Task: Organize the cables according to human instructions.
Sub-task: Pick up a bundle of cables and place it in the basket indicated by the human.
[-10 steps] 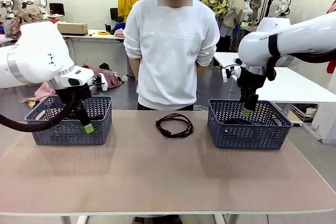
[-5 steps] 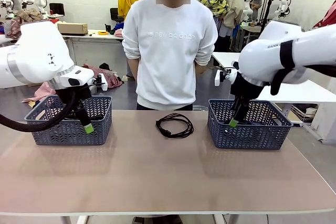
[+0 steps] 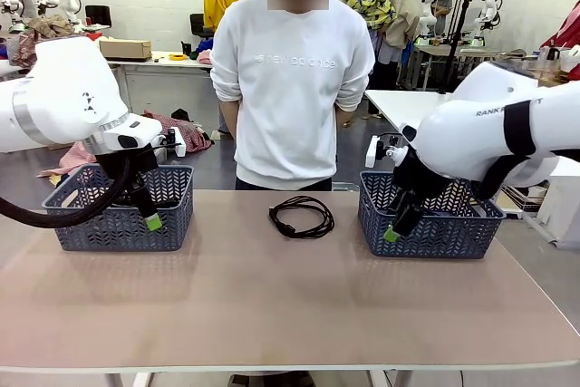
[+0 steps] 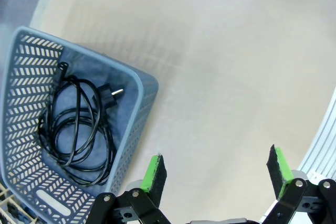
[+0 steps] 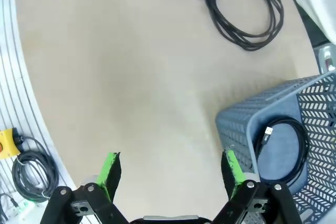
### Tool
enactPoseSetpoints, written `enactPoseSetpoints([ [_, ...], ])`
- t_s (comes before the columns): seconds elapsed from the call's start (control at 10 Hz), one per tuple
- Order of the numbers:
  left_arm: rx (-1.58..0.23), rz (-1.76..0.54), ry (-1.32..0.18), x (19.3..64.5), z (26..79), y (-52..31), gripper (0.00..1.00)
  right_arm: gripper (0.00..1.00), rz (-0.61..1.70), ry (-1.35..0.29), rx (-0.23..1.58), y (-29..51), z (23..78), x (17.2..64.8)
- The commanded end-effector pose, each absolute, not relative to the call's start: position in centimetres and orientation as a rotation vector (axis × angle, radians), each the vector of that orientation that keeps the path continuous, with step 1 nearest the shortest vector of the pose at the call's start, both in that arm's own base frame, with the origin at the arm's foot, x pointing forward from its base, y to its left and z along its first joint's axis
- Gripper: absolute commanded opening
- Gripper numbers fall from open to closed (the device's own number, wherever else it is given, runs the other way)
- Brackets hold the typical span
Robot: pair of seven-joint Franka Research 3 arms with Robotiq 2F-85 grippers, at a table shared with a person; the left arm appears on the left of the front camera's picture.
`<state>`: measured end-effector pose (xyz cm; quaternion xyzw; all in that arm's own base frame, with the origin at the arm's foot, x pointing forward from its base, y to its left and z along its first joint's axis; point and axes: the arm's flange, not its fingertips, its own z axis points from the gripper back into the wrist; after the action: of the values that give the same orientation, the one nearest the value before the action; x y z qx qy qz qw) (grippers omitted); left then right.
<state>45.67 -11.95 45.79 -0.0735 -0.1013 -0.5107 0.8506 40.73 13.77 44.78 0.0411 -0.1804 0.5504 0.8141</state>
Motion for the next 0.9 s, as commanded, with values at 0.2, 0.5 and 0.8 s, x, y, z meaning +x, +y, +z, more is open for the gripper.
enactPoseSetpoints([
  [0.2,-0.154,-1.077,-0.206,45.6,45.89,-11.57,1.0,1.0,1.175,-0.385,0.088,13.77,44.78,40.73],
  [0.5,-0.154,-1.077,-0.206,45.6,45.89,-11.57,1.0,1.0,1.175,-0.385,0.088,13.77,44.78,40.73],
  [0.8,-0.154,-1.077,-0.206,45.6,45.89,-11.57,1.0,1.0,1.175,-0.385,0.088,13.77,44.78,40.73],
])
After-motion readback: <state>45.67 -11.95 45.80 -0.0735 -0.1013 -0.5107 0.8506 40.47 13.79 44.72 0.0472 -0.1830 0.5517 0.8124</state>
